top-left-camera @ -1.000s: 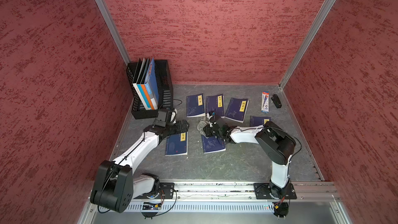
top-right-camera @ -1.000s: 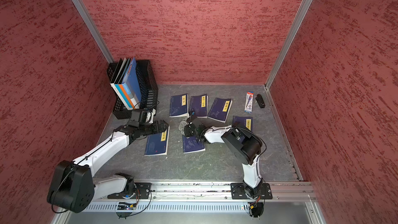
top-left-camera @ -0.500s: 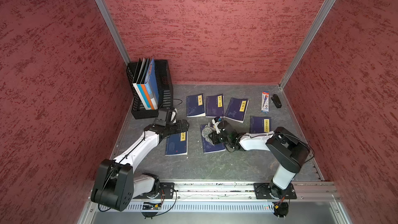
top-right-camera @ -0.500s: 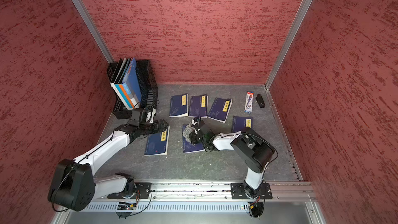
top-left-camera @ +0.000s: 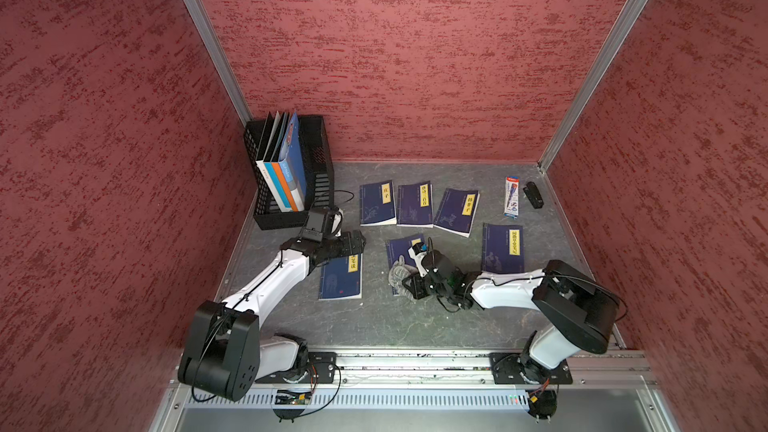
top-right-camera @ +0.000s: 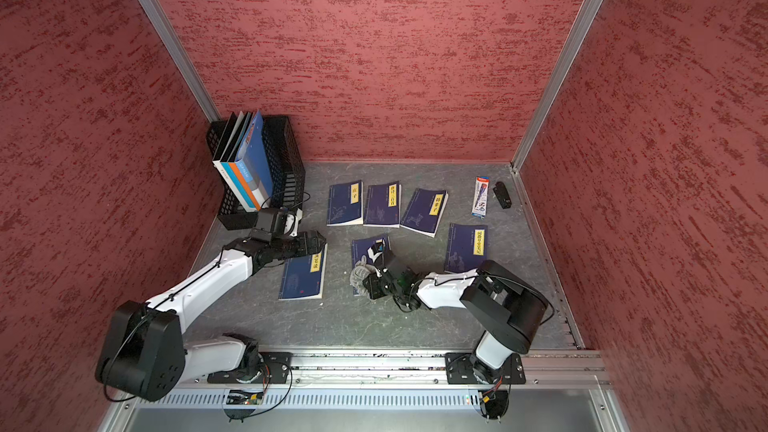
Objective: Wipe the cover of the book
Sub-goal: Wipe the dirt from the cover of the book.
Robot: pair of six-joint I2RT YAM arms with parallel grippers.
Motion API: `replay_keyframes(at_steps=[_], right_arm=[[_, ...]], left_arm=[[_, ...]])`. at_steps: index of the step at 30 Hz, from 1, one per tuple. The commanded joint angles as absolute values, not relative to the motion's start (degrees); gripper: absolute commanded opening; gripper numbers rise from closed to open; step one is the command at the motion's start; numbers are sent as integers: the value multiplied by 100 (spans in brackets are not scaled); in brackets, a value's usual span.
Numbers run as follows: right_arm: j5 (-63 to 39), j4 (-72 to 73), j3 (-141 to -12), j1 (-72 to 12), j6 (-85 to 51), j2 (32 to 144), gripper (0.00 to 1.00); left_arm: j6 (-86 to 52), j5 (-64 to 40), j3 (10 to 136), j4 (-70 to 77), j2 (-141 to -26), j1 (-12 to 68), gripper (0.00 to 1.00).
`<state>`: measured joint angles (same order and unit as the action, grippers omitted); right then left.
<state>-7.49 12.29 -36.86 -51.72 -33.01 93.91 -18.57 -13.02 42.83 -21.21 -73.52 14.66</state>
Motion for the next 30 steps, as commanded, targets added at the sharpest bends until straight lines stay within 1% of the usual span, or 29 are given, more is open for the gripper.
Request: replay_keyframes(at_steps=[1, 7, 12, 17, 22, 26, 30], right_arm=[[-499, 23, -3871, -5216, -3139, 9933, 20], [-580, -69, -4289, -5091, -2818, 10322, 20], [-863, 91, -3919, -5170, -2972, 10070, 20], [-949, 131, -3536, -5433, -3258, 9812, 20], [-588, 111, -3472, -5445, -3402, 9764, 20], [-442, 118, -3817, -5161, -3249, 10033, 20], [-395, 128, -4402, -4700, -2949, 10553, 20]], left_arm=[[-1801, -1253, 4427, -2107, -7392, 1514, 98], [-1796, -1264, 4578, -2239, -7365, 1568, 98], [-1805, -1239, 4611, -2222, -7356, 1591, 98], [-1806, -1274, 4641, -2170, -7456, 1616, 98], [-1793, -1273, 4692, -2158, -7563, 1647, 98], [-1791, -1257, 4678, -2169, -7554, 1660, 98], [-1780, -1215, 4676, -2208, -7493, 1650, 98]])
